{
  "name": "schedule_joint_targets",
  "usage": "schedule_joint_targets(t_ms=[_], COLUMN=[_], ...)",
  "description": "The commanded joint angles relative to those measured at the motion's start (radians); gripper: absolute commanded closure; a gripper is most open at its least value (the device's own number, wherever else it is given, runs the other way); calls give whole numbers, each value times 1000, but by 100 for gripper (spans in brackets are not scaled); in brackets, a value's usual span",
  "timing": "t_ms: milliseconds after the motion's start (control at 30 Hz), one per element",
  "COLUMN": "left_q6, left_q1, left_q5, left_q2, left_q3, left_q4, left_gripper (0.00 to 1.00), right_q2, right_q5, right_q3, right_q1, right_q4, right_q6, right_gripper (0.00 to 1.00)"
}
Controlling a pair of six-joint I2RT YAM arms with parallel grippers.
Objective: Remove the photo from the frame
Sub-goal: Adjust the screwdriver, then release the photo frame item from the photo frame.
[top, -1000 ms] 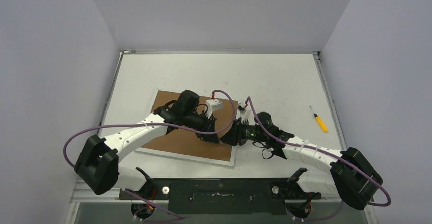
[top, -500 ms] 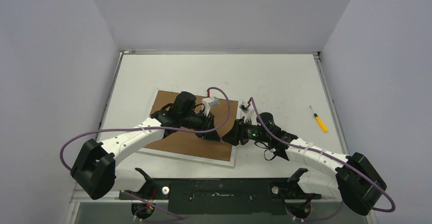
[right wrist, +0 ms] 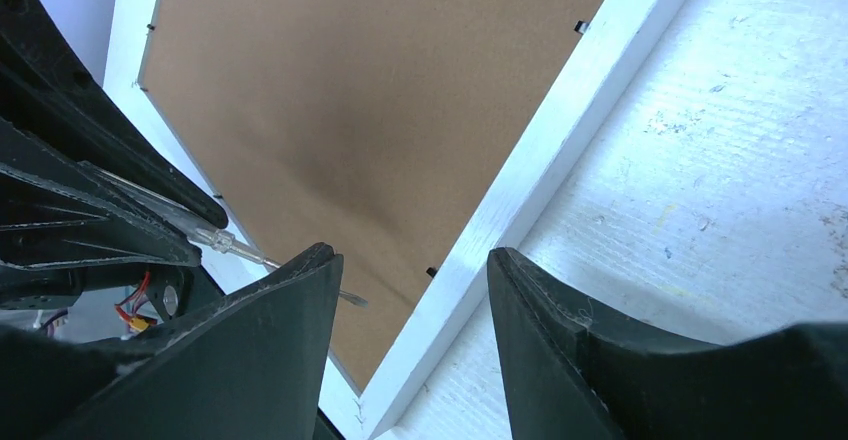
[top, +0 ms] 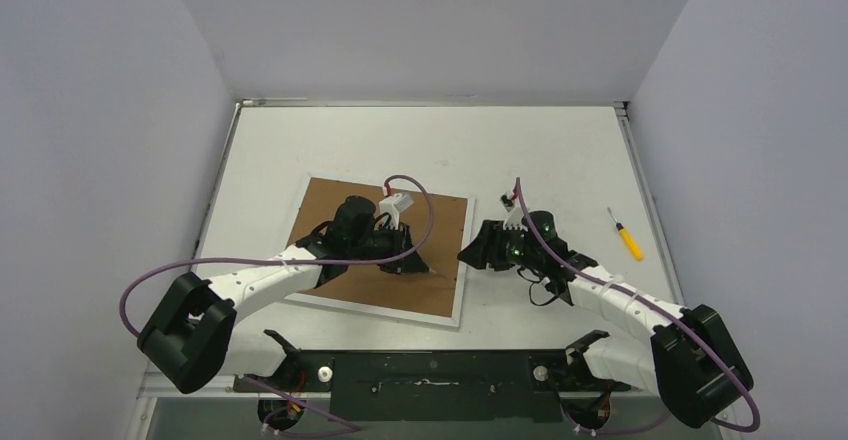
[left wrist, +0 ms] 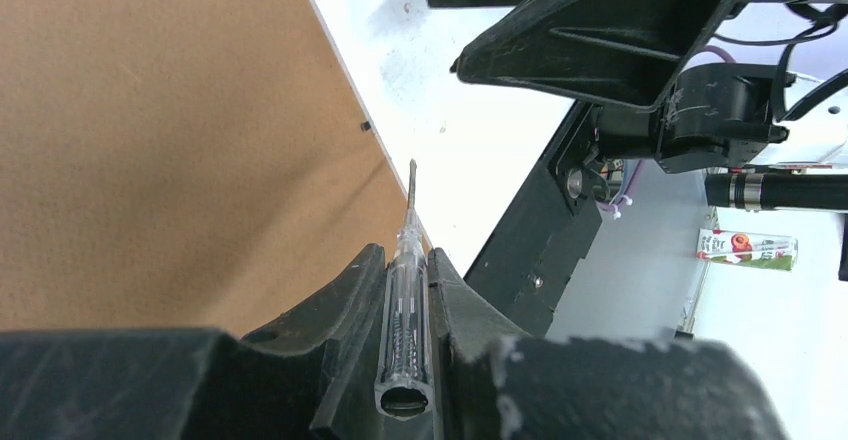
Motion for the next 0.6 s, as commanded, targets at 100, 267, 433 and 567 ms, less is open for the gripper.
schedule_joint_targets(t_ms=[100, 267, 433, 567], left_q6=[-77, -32, 116, 182], left_q1=[7, -1, -14, -14], left_q5=[-39, -60, -87, -79], left_q2=[11, -14, -32, -3], left_q3=[-83, -162, -215, -222], left_q4=[266, 380, 433, 462], left_gripper=[100, 100, 100, 100], right_q2=[40, 58, 67, 71], right_q5=[-22, -31, -35, -41], right_q3=[-54, -85, -97, -100], right_q1=[-6, -6, -5, -5], right_q4=[131, 186, 204, 205], right_q6=[45, 61, 56, 47], right_gripper=[48, 50, 51, 53])
